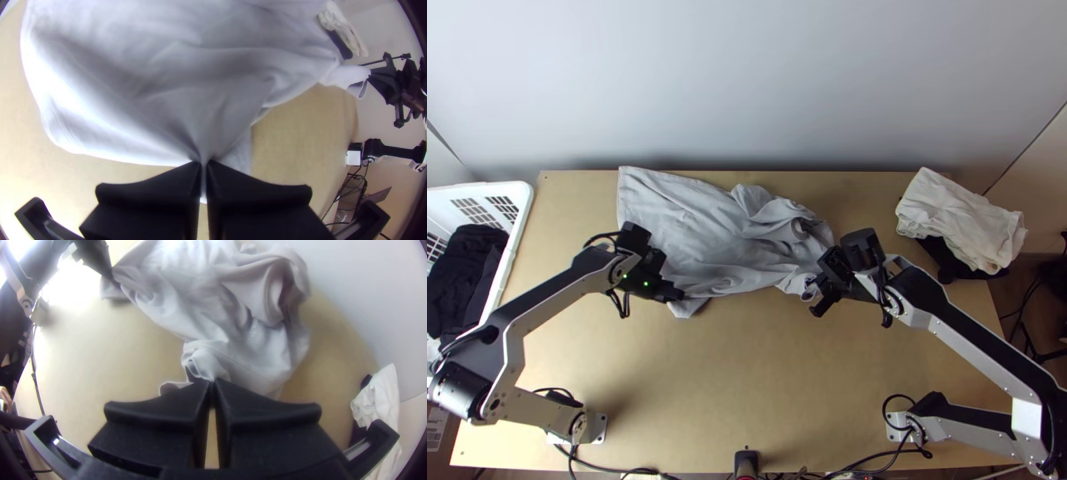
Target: Fold the t-shirt
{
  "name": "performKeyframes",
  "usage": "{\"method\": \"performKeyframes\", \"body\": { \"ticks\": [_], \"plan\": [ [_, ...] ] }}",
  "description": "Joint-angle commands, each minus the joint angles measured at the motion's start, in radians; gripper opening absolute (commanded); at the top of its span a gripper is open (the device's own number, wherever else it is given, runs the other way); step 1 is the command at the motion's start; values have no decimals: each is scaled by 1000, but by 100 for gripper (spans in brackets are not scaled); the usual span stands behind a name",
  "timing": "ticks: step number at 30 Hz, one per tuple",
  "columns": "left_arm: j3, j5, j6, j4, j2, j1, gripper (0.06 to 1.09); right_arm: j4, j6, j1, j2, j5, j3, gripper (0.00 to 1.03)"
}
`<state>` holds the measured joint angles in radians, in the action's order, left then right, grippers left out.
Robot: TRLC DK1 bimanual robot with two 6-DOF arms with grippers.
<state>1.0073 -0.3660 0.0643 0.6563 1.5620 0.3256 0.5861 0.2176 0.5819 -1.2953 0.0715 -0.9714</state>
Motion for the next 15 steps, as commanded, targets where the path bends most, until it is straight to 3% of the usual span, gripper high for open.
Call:
{"method": "performKeyframes", "body": {
  "ticks": [1,6,15],
  "plan": [
    [63,-8,-9,25,-94,-40,9,1,-6,-13,13,1,-3,3],
    [252,-8,-41,74,-46,-46,9,3,-7,-25,30,4,19,3],
    [675,-8,-44,101,299,-43,9,55,0,-62,57,4,20,3]
  ]
}}
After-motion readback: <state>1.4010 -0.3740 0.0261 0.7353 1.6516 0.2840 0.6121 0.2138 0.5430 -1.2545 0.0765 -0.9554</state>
